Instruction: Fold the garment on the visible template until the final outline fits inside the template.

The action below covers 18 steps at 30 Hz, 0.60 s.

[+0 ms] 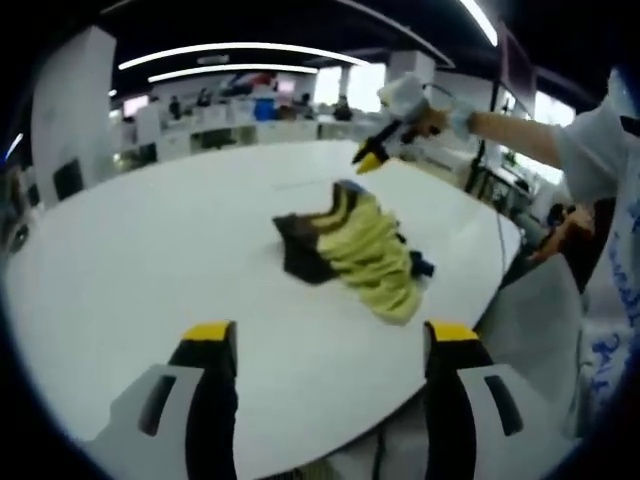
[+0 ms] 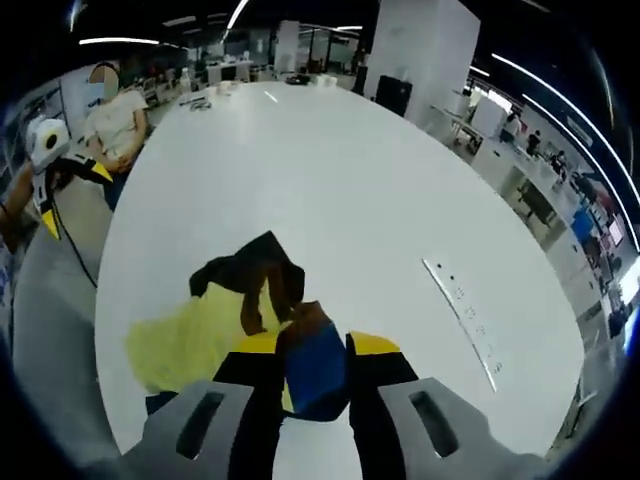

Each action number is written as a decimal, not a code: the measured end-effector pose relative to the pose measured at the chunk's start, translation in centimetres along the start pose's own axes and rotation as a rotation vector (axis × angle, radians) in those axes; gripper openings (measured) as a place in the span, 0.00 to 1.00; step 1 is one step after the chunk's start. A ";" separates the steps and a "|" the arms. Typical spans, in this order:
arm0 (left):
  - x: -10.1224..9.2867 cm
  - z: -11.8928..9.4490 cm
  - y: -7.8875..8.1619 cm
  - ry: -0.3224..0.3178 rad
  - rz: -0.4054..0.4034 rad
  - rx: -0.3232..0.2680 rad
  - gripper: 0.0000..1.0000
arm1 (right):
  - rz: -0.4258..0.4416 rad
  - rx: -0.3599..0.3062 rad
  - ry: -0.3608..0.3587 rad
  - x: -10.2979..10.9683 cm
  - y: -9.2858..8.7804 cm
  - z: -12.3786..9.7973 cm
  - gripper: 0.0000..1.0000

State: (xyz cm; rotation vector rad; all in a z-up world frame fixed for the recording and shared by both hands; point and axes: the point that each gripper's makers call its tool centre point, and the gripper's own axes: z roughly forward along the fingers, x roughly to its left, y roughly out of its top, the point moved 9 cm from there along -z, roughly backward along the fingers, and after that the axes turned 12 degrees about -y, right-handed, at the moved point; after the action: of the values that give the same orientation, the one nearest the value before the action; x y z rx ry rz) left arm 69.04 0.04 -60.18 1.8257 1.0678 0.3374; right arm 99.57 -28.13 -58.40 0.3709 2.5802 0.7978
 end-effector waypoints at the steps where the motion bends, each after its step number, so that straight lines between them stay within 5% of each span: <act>1: 0.0 0.0 0.0 0.000 0.000 0.002 0.71 | -0.023 0.028 0.001 -0.2 -0.1 0.3 0.23; 18: 0.1 0.4 -0.4 0.000 -0.021 0.021 0.69 | -0.167 0.155 0.173 -0.4 1.2 2.5 0.21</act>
State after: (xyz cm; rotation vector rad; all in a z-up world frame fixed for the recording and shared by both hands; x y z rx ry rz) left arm 69.13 -0.06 -60.72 1.8321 1.0932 0.3147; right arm 101.22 -26.12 -59.46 0.1335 2.7986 0.5964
